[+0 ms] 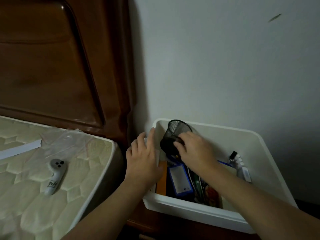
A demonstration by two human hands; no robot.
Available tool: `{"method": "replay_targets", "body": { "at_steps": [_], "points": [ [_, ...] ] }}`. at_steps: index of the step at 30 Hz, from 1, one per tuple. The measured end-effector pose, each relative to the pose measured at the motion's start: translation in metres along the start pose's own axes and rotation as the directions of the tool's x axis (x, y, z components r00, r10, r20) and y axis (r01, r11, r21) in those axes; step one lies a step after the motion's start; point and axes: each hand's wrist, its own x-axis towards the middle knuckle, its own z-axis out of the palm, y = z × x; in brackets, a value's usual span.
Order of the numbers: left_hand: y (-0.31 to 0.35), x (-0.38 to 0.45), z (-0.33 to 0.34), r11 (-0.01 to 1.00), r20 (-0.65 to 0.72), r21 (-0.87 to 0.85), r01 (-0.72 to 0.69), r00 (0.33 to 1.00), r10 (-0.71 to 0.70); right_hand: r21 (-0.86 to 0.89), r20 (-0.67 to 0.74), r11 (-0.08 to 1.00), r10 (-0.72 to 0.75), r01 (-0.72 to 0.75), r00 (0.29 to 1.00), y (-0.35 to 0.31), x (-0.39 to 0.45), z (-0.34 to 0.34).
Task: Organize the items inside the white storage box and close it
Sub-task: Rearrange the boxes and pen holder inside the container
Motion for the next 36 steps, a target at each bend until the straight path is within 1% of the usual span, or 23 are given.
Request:
{"method": "replay_targets", "body": {
  "at_steps": [2, 4, 7, 8, 9, 10, 11, 12, 13, 14, 15, 16, 17, 18, 20, 22, 25, 27, 29, 32, 34, 36],
  "points": [
    [0.001, 0.001, -0.003, 1.0, -0.056, 0.008, -0.03, 0.998, 0.031, 0.115, -0.019, 0.99, -0.073, 0.075, 0.997, 0.006, -0.002, -0.021],
    [0.002, 0.003, -0.008, 0.998, -0.081, -0.041, -0.053, 0.996, 0.049, 0.235, 0.006, 0.961, -0.153, 0.147, 0.988, 0.006, -0.001, -0.039],
    [0.006, 0.005, -0.017, 0.966, -0.124, -0.241, -0.094, 0.99, 0.065, 0.385, 0.063, 0.898, -0.256, 0.213, 0.965, -0.005, 0.002, -0.054],
    [0.007, 0.006, -0.018, 0.942, -0.144, -0.326, -0.075, 0.989, 0.028, 0.423, 0.06, 0.876, -0.28, 0.23, 0.958, -0.01, 0.003, -0.055],
    [0.008, 0.007, -0.018, 0.906, -0.157, -0.422, -0.033, 0.987, -0.038, 0.468, 0.029, 0.851, -0.285, 0.239, 0.958, -0.014, 0.003, -0.054],
    [0.009, 0.007, -0.019, 0.854, -0.154, -0.52, 0.024, 0.981, -0.122, 0.518, -0.026, 0.824, -0.251, 0.228, 0.968, -0.015, 0.003, -0.052],
    [0.009, 0.007, -0.018, 0.79, -0.139, -0.608, 0.078, 0.969, -0.202, 0.552, -0.086, 0.812, -0.17, 0.189, 0.982, -0.014, 0.004, -0.049],
    [0.008, 0.007, -0.017, 0.723, -0.122, -0.682, 0.108, 0.959, -0.258, 0.555, -0.126, 0.823, -0.054, 0.116, 0.991, -0.01, 0.006, -0.045],
    [0.006, 0.007, -0.015, 0.659, -0.102, -0.743, 0.116, 0.954, -0.283, 0.517, -0.119, 0.856, 0.068, 0.003, 0.991, -0.004, 0.009, -0.041],
    [0.005, 0.008, -0.014, 0.598, -0.077, -0.793, 0.116, 0.955, -0.287, 0.433, -0.047, 0.891, 0.172, -0.135, 0.984, 0.003, 0.011, -0.035],
    [0.003, 0.009, -0.013, 0.547, -0.052, -0.829, 0.117, 0.958, -0.283, 0.318, 0.076, 0.913, 0.244, -0.255, 0.967, 0.009, 0.012, -0.025],
    [0.001, 0.01, -0.013, 0.526, -0.038, -0.842, 0.117, 0.961, -0.275, 0.201, 0.212, 0.925, 0.279, -0.321, 0.937, 0.014, 0.013, -0.013],
    [0.0, 0.012, -0.012, 0.536, -0.039, -0.837, 0.113, 0.963, -0.265, 0.094, 0.324, 0.937, 0.291, -0.337, 0.9, 0.015, 0.013, 0.001],
    [-0.001, 0.013, -0.01, 0.561, -0.049, -0.821, 0.108, 0.965, -0.257, -0.013, 0.402, 0.947, 0.299, -0.322, 0.865, 0.015, 0.015, 0.014],
    [-0.001, 0.015, -0.007, 0.606, -0.068, -0.79, 0.095, 0.968, -0.241, -0.222, 0.482, 0.939, 0.34, -0.263, 0.808, 0.008, 0.022, 0.039],
    [-0.001, 0.017, -0.005, 0.616, -0.076, -0.783, 0.086, 0.969, -0.233, -0.358, 0.53, 0.917, 0.352, -0.173, 0.772, 0.002, 0.034, 0.061],
    [-0.004, 0.018, -0.002, 0.583, -0.084, -0.809, 0.075, 0.967, -0.24, -0.426, 0.581, 0.899, 0.36, -0.104, 0.73, 0.001, 0.049, 0.084],
    [-0.003, 0.018, -0.002, 0.577, -0.087, -0.813, 0.072, 0.966, -0.243, -0.43, 0.596, 0.895, 0.38, -0.119, 0.707, 0.006, 0.052, 0.096],
    [-0.002, 0.018, -0.002, 0.58, -0.09, -0.812, 0.072, 0.965, -0.247, -0.423, 0.593, 0.895, 0.393, -0.144, 0.703, 0.01, 0.051, 0.104],
    [-0.001, 0.018, -0.003, 0.58, -0.089, -0.811, 0.075, 0.964, -0.25, -0.396, 0.563, 0.9, 0.394, -0.182, 0.726, 0.012, 0.051, 0.104],
    [-0.002, 0.017, -0.005, 0.574, -0.089, -0.815, 0.076, 0.963, -0.254, -0.35, 0.516, 0.902, 0.412, -0.254, 0.751, 0.01, 0.053, 0.09],
    [-0.002, 0.017, -0.007, 0.571, -0.088, -0.817, 0.073, 0.964, -0.25, -0.267, 0.46, 0.905, 0.422, -0.332, 0.781, 0.011, 0.056, 0.064]
  ]
}}
